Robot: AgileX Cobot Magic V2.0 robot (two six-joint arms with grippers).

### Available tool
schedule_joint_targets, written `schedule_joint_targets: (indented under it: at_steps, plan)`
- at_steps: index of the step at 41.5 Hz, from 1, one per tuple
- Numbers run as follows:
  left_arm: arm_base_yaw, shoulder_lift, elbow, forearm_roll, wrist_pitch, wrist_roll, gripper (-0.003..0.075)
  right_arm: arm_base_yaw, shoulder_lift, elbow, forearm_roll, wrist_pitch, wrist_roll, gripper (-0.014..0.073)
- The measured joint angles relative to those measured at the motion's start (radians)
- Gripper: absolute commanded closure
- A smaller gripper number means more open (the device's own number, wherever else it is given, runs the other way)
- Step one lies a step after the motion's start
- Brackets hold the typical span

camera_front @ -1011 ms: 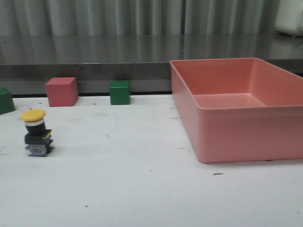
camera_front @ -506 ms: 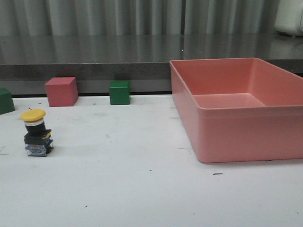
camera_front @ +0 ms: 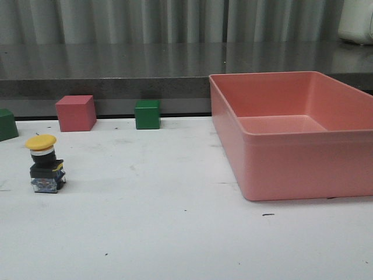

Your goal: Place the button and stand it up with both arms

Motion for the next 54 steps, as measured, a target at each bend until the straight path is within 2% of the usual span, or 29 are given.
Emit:
schedule_joint_targets:
  at_steps: [11,17,24,30,34,42,54]
  plan:
    - [0.000,0.000,0.000,0.000,-0.002,0.000,0.0740,-0.029,-0.023,0.036,-0.022,-0.032,0.000,0.0662]
    - [0.000,0.000,0.000,0.000,-0.002,0.000,0.0740,-0.188,-0.120,0.180,-0.038,-0.186,0.000,0.0662]
    - [0.000,0.000,0.000,0.000,-0.002,0.000,0.0740,-0.404,-0.324,0.455,-0.043,-0.465,0.000,0.0662]
    - [0.000,0.000,0.000,0.000,-0.002,0.000,0.0740,-0.525,-0.519,0.675,-0.045,-0.668,0.000,0.0662]
    - [0.000,0.000,0.000,0.000,-0.002,0.000,0.0740,-0.587,-0.610,0.774,-0.038,-0.746,0.000,0.0662]
    - [0.000,0.000,0.000,0.000,-0.002,0.000,0.0740,-0.658,-0.664,0.885,-0.031,-0.815,0.000,0.0662]
    - [0.000,0.000,0.000,0.000,-0.002,0.000,0.0740,-0.677,-0.664,0.895,-0.031,-0.834,0.000,0.0662]
